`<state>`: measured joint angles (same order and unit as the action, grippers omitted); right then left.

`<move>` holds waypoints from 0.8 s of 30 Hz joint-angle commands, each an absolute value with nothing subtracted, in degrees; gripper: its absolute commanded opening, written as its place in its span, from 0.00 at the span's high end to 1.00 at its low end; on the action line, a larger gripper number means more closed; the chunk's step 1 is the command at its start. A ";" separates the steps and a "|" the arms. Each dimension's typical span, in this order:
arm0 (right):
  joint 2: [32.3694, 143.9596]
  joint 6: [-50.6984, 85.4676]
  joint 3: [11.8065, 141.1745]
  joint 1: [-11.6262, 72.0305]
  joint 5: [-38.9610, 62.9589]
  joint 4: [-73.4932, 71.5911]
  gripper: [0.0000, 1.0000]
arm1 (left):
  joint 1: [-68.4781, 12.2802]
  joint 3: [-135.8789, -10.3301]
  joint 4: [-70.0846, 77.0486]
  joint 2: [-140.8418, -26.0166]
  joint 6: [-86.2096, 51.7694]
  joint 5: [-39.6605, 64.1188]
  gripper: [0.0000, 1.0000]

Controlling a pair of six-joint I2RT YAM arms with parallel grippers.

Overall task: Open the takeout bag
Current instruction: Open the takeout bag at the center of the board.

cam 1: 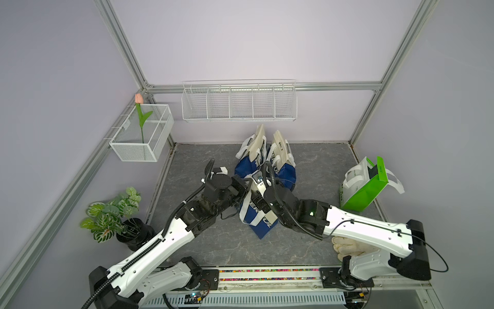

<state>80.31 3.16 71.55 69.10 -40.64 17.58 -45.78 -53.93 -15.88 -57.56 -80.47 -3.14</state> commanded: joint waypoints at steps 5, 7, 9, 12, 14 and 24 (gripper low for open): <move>82.38 9.48 72.95 68.40 -49.95 25.12 0.29 | -46.06 -52.34 -12.30 -55.82 -82.18 -2.64 1.00; 81.48 11.79 71.75 67.04 -50.09 26.49 0.30 | -46.06 -52.25 -11.94 -55.59 -82.09 -2.34 1.00; 79.94 12.39 69.30 65.59 -48.84 25.82 0.32 | -46.06 -52.29 -11.28 -55.44 -82.13 -1.77 1.00; 78.56 12.63 66.05 62.64 -46.43 24.84 0.35 | -46.05 -51.06 -6.60 -54.84 -85.14 0.44 1.00; 77.82 11.97 63.97 60.87 -44.69 23.38 0.38 | -46.05 -50.28 -3.58 -54.41 -87.51 2.25 1.00; 77.07 12.02 60.56 54.44 -37.49 22.96 0.42 | -46.05 -50.20 -3.37 -48.00 -92.60 1.66 1.00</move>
